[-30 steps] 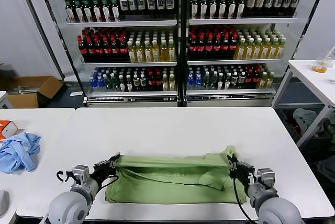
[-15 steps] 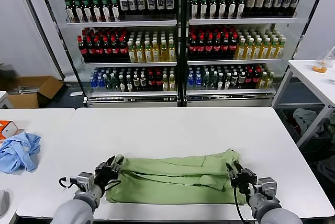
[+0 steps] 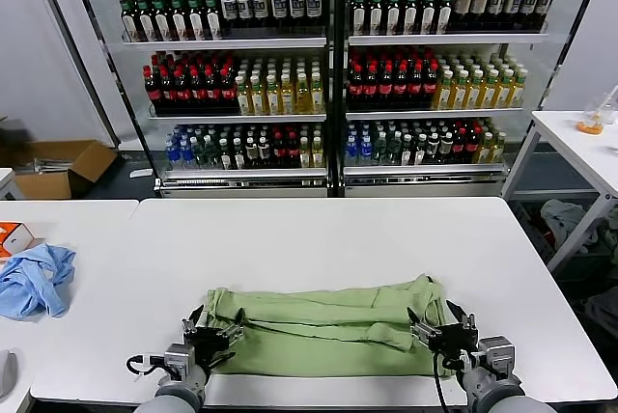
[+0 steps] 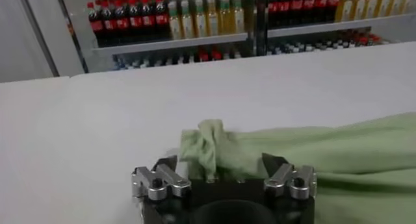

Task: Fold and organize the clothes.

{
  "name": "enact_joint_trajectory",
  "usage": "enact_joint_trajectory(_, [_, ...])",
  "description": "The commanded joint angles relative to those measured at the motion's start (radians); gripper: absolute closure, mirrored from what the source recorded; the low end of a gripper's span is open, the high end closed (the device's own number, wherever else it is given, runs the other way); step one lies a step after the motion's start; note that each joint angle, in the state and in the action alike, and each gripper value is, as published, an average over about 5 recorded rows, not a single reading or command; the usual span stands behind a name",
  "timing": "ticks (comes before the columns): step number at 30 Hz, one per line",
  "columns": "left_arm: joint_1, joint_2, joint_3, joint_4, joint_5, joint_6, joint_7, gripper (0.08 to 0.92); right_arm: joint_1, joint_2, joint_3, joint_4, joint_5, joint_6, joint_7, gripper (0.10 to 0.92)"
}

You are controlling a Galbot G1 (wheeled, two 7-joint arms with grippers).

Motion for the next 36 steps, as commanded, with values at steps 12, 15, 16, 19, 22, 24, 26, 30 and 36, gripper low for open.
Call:
enact_joint_trajectory(12, [0.045,-0.056,-0.061,-0.002,-0.002,-0.015,-0.002,0.578,-0.007,-0.012,0.007,0.018,-0.002,0.007,0.002,0.203])
enact_joint_trajectory(15, [0.052,-0.038,-0.111,-0.005,-0.025,-0.016,0.003,0.665,-0.006,-0.018,0.013,0.020,0.004,0.012,0.003,0.203])
enact_joint_trajectory(16, [0.056,-0.030,-0.131,-0.006,-0.034,-0.016,0.005,0.700,-0.006,-0.019,0.015,0.020,0.006,0.013,0.004,0.203])
enact_joint_trajectory(19, [0.070,0.000,-0.195,-0.007,-0.063,-0.019,0.010,0.786,-0.001,-0.021,0.017,0.019,0.010,0.017,0.004,0.203])
enact_joint_trajectory(22, [0.083,0.037,-0.264,-0.002,-0.092,-0.022,0.014,0.865,0.007,-0.021,0.015,0.017,0.014,0.019,0.005,0.203])
enact_joint_trajectory(24, [0.089,0.066,-0.314,0.002,-0.116,-0.023,0.016,0.894,0.013,-0.020,0.013,0.014,0.015,0.020,0.005,0.203])
enact_joint_trajectory(26, [0.091,0.096,-0.369,0.008,-0.144,-0.022,0.018,0.906,0.021,-0.021,0.009,0.011,0.016,0.021,0.005,0.203])
enact_joint_trajectory(30, [0.080,0.158,-0.483,0.025,-0.226,-0.013,0.017,0.906,0.034,-0.022,0.004,0.010,0.019,0.022,0.007,0.203])
enact_joint_trajectory(36, [0.082,0.194,-0.586,-0.049,-0.500,0.030,0.017,0.906,0.045,-0.029,0.001,0.010,0.020,0.026,0.005,0.203])
